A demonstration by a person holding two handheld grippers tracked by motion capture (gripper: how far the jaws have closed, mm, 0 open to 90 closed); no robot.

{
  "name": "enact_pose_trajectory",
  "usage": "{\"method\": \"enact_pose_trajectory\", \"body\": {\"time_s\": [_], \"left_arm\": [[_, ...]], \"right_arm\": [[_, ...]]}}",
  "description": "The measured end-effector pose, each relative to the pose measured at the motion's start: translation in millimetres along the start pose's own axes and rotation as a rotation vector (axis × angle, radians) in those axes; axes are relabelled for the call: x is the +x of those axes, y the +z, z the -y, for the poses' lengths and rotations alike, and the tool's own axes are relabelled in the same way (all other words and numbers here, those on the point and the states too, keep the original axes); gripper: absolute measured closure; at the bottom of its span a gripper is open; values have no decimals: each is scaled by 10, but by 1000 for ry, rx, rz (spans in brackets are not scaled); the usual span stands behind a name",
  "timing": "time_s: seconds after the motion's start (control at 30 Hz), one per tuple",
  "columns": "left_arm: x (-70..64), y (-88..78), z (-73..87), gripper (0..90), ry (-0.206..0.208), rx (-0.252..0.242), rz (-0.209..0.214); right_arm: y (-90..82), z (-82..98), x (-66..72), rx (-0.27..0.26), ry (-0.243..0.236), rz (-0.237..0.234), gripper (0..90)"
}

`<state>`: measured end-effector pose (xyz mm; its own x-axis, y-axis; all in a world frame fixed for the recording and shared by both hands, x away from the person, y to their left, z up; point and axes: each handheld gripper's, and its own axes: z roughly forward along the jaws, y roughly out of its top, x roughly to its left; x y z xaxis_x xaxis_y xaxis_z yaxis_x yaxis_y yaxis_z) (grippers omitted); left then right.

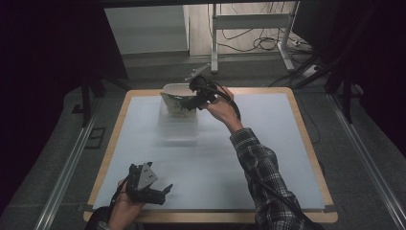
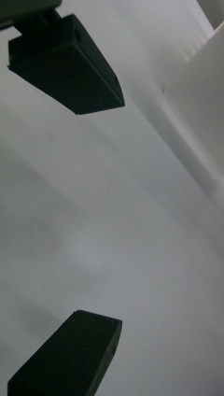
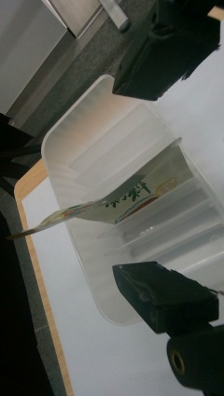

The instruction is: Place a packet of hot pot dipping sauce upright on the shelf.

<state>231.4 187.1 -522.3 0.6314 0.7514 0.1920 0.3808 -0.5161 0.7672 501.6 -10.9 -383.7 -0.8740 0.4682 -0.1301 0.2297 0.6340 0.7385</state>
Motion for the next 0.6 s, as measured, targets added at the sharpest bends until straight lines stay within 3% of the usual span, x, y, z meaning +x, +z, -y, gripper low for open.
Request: {"method": "enact_pose_trajectory", "body": {"time_s": [0.3,0.6], "left_arm": [[-7,6,2,0,2,0,-1],[-15,13,2,0,10,3,-3]], "right_arm": [[-94,73,10,-25,24,-7,71],[-165,150,55,-22,19,-2,56]]}}
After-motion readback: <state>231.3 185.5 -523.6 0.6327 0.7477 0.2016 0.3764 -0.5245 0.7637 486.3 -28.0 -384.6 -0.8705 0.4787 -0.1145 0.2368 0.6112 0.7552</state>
